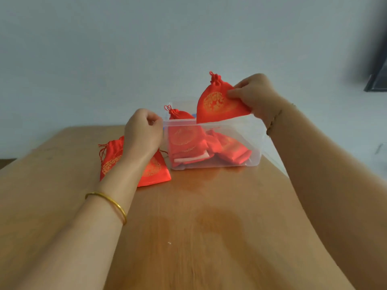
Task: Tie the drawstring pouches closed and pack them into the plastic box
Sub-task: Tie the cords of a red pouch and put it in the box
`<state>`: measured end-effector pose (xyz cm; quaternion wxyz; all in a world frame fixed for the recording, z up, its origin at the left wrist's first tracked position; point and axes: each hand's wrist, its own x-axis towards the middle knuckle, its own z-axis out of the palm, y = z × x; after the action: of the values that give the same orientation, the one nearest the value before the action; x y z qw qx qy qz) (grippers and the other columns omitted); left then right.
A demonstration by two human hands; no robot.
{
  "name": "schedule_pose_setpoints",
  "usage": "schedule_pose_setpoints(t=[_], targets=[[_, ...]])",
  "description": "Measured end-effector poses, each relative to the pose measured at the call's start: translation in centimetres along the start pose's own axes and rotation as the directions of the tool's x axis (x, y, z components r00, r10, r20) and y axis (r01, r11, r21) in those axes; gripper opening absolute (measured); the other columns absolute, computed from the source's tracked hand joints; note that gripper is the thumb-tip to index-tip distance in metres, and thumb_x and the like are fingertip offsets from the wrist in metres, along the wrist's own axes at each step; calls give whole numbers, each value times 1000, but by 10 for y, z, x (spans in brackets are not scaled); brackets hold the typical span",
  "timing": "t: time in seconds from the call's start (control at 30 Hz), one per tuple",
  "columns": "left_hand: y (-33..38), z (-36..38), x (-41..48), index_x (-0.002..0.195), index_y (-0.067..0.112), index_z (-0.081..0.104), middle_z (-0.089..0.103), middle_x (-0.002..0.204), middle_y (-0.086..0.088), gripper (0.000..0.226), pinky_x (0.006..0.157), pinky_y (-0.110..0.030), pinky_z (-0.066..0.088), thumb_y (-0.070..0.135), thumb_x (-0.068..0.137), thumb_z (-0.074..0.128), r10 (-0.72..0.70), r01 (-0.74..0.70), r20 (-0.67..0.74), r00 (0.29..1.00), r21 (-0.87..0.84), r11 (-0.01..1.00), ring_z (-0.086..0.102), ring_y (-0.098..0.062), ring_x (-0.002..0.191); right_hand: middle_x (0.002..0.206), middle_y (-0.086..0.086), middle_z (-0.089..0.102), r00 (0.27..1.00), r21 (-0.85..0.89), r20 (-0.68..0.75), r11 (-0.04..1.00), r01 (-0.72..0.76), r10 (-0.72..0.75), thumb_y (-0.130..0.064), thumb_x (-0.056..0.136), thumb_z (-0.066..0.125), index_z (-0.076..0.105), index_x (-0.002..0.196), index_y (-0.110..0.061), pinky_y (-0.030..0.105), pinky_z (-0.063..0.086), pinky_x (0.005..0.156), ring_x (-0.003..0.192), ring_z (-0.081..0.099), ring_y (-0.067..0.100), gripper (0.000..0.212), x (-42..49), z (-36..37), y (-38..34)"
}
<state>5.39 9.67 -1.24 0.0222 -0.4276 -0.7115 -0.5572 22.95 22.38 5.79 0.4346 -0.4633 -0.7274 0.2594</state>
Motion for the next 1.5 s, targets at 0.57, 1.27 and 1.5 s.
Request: schedule_pose_setpoints(t=[0.57,1.27,1.5], targets=[[-72,12,-11,126,8,43,38,130,-21,44,98,-47,37,14,86,61,-267,104,120,956,713,694,37,-40,122,91,17,64,995,-465,48,880,100,-87,6,82,41,63,97,-3,35,54,71,85,65,34,28,23,7,0],[-30,-24,-50,108,15,59,55,86,-3,47,75,-26,51,-4,66,65,21,464,733,680,-453,761,57,-13,83,92,9,62,643,428,726,571,-701,246,-17,86,62,61,101,-8,34,47,89,83,56,20,17,-125,75,57],[-28,-19,-38,120,27,56,57,108,10,58,78,-23,42,38,66,70,15,247,574,819,-375,894,55,-2,94,85,0,69,800,570,599,724,-388,-43,4,85,55,65,99,-13,27,53,73,75,64,11,24,-114,51,63]])
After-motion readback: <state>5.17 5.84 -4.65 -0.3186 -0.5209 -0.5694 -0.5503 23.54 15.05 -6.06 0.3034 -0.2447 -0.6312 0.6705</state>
